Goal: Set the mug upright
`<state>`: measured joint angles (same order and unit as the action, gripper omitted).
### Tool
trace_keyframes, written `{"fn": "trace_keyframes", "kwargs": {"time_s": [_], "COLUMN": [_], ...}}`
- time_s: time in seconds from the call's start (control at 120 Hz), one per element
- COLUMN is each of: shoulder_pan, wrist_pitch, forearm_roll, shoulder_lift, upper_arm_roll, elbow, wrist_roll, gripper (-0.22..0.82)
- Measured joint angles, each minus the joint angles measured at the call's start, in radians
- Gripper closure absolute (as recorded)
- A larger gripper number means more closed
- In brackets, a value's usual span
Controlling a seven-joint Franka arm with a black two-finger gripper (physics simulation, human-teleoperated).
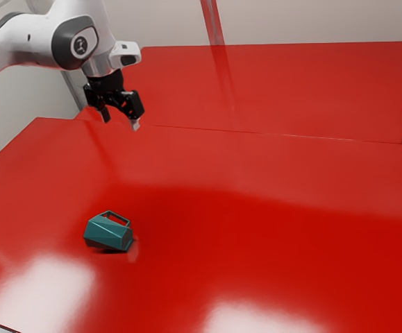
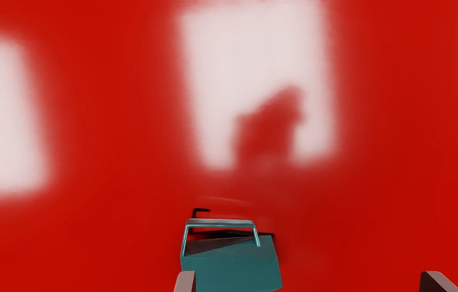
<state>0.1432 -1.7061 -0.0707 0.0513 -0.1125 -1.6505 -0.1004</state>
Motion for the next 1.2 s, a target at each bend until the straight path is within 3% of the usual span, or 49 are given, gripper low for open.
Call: {"fn": "trace_keyframes", "kwargs": {"time_s": [0.175,0.483,0.6,0.758,0.975,1.2], "shoulder_pan": [0.009,-0.018,-0.041,-0.123,-0.297,-0.37], "wrist_pitch": [-0.066,-0.32,-0.418,-0.518,-0.574,-0.594], "forearm_roll": [0.024,0.058,0.141,0.347,0.571,0.773], "shoulder_lift": [-0.042,-0.323,-0.362,-0.373,-0.465,-0.423], "upper_arm_roll": [-0.025,-0.125,-0.149,-0.154,-0.156,-0.194], "elbow": [-0.072,-0.523,-0.631,-0.742,-0.902,-0.998], "wrist_roll": [-0.005,-0.06,-0.143,-0.343,-0.722,-1.129], "gripper": [0.0,0.0,0.0,0.0,0.0,0.0]}}
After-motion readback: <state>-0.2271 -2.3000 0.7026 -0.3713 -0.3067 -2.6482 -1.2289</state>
